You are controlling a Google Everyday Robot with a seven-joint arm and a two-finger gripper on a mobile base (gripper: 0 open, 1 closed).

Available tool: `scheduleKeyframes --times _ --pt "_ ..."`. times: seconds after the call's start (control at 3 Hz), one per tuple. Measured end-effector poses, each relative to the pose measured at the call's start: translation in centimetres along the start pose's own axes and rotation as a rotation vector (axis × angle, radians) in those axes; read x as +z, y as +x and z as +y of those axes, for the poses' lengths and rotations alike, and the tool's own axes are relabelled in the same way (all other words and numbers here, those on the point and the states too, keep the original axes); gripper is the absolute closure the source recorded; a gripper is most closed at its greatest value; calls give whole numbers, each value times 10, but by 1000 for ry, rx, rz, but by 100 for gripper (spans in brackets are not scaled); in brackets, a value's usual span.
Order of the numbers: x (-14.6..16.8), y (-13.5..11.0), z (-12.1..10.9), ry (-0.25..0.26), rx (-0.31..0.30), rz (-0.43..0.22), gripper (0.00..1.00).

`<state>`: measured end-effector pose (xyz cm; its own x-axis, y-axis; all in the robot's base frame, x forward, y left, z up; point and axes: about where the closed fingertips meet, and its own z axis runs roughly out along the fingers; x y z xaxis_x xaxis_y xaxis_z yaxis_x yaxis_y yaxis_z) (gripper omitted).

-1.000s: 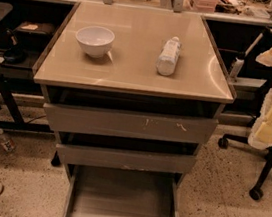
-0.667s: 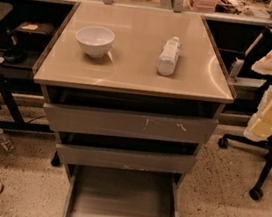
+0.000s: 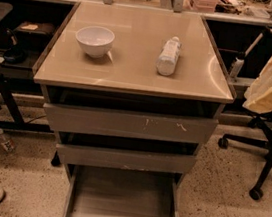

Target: Close bottom drawer

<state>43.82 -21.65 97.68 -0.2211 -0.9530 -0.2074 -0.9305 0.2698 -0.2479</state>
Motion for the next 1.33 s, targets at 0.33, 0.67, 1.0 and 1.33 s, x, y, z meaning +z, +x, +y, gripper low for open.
scheduleKeyframes --times 0.33,0.67,1.0,1.33 --pt "0 0 0 0 0 0 89" --pt "0 0 0 0 0 0 100" --pt "0 0 0 0 0 0 100" --pt "23 11 19 -18 22 8 100"
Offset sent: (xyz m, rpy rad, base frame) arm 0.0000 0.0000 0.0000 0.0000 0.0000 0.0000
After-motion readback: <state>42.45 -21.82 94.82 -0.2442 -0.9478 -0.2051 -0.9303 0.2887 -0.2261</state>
